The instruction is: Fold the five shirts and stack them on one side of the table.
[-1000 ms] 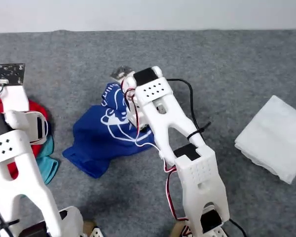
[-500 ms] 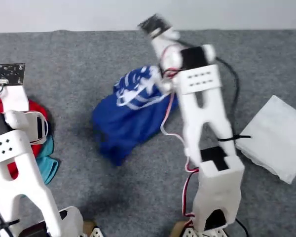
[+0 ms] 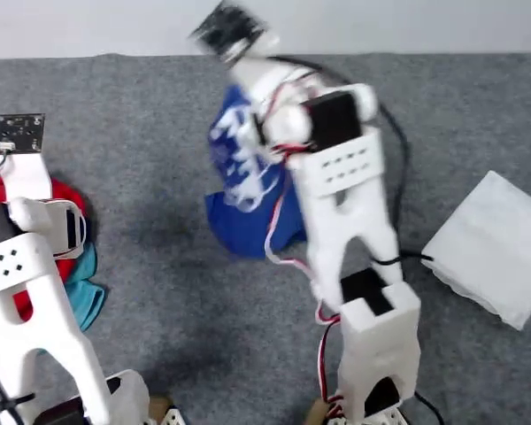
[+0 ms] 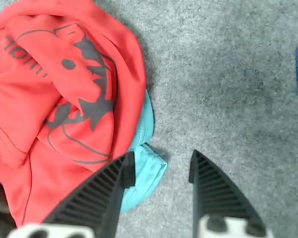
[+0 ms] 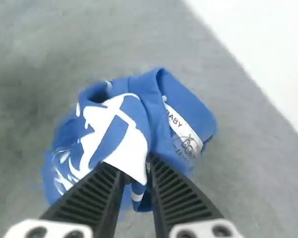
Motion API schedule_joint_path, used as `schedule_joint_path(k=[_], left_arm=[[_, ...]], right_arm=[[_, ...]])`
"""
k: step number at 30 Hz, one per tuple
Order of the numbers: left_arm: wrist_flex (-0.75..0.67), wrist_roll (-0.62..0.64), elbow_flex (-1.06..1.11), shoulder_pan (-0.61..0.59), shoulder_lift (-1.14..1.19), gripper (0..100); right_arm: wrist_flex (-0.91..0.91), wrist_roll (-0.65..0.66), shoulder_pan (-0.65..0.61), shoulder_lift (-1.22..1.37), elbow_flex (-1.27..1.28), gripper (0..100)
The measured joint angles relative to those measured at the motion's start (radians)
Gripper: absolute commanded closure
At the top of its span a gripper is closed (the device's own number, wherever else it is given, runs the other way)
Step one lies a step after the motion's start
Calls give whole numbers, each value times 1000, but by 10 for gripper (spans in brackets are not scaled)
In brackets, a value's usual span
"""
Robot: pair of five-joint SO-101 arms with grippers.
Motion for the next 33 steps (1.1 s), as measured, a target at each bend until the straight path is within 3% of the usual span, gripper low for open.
schedule_joint_path(k=[9,24,29,33], left_arm=[[0,0,0,0,0,812],[-12,0,0,94,0,812],[-12,0,0,129,0,812],[-12,0,0,133,0,812]], right_arm=[[2,18,84,-124,436,989],[2,242,104,-672,1287,969],[2,270,115,-802,1313,831],[-11,144,149,-835,1232,791]])
